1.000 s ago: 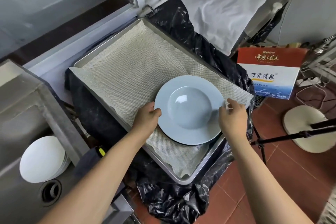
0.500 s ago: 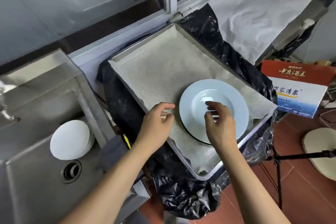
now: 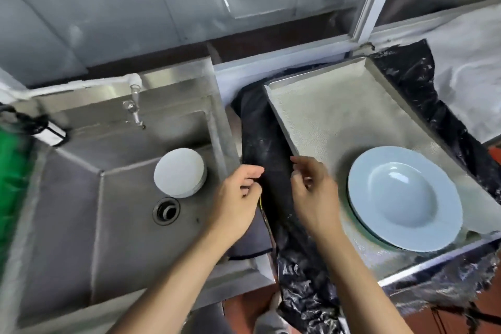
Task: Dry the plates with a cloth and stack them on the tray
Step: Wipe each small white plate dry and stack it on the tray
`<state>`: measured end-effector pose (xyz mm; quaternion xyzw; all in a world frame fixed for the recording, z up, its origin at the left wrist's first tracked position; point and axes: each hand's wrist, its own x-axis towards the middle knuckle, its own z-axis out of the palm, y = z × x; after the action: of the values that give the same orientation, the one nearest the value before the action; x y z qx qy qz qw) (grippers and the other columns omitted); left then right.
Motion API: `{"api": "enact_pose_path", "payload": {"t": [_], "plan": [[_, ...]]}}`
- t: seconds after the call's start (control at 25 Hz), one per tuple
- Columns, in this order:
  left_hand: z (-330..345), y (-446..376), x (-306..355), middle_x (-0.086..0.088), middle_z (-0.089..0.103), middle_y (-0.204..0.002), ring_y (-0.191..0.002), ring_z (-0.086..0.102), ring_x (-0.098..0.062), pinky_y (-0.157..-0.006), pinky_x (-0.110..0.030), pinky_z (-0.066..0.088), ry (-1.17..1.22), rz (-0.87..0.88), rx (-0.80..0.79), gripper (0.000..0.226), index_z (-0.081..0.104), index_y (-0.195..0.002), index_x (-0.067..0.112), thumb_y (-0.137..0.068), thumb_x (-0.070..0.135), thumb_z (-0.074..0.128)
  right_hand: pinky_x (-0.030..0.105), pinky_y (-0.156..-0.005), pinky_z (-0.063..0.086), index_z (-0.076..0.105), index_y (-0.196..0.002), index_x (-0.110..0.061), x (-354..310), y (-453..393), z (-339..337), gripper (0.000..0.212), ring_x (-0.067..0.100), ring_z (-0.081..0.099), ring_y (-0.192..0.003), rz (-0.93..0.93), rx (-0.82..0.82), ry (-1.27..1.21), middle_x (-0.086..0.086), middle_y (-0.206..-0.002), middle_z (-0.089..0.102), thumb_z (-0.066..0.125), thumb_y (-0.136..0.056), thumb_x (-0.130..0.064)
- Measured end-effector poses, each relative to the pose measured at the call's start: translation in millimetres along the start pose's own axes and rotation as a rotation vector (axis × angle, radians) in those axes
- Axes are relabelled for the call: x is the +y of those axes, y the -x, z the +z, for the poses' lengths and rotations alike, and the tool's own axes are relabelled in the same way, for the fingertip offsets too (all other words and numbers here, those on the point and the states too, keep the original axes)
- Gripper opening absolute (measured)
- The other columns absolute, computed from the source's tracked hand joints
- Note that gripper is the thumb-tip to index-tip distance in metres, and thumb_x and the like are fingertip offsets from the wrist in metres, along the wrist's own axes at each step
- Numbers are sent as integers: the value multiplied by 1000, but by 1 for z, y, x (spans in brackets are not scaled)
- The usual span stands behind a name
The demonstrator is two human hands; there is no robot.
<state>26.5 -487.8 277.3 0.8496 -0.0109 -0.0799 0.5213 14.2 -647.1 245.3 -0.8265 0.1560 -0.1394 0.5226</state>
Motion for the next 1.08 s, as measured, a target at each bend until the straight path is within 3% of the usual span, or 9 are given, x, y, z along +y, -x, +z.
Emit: {"api": "enact_pose_path", "payload": {"t": [0.16,0.32,0.56,0.72,0.92,1.08], "plan": [[-56,12,-25,11,70,-110,-94,59,13,-80,-3,44,25,-32,100,32,69,-112,20,-96,-2,53,5,-78,43,68,-119,-27,-28,17,53,31,-7,60,-92,-69,-129,19,-8,-104,65,58,-95,-9],[-120,22,-57,15,69,-111,-98,61,10,-79,-2,43,40,-59,145,31,69,-112,23,-96,2,53,9,-78,47,68,-118,-29,-59,38,112,31,-1,63,-94,-53,-218,-2,-12,-105,64,56,-97,-11],[-214,19,-117,20,68,-111,-97,62,7,-79,-6,45,43,-105,143,30,68,-111,28,-96,7,54,23,-81,54,68,-115,-29,-94,74,206,25,3,66,-90,3,-221,-26,-11,-104,70,58,-98,-14],[-255,14,-152,17,69,-111,-98,63,5,-81,-3,45,25,-80,123,31,69,-113,23,-94,4,55,3,-74,44,64,-112,-39,-106,99,258,26,-6,62,-90,27,-250,29,-12,-108,67,60,-98,-17],[-276,10,-189,12,70,-112,-101,65,1,-85,-8,47,42,-111,86,29,68,-116,20,-95,4,55,10,-76,48,69,-117,-30,-100,107,294,24,-2,63,-89,73,-242,102,-8,-106,68,60,-98,-17],[-273,-7,-228,13,70,-113,-103,64,1,-86,-10,47,62,-153,113,29,68,-117,20,-96,5,56,26,-83,53,69,-119,-29,-71,99,319,26,2,63,-89,107,-274,155,-8,-106,67,58,-99,-17]]}}
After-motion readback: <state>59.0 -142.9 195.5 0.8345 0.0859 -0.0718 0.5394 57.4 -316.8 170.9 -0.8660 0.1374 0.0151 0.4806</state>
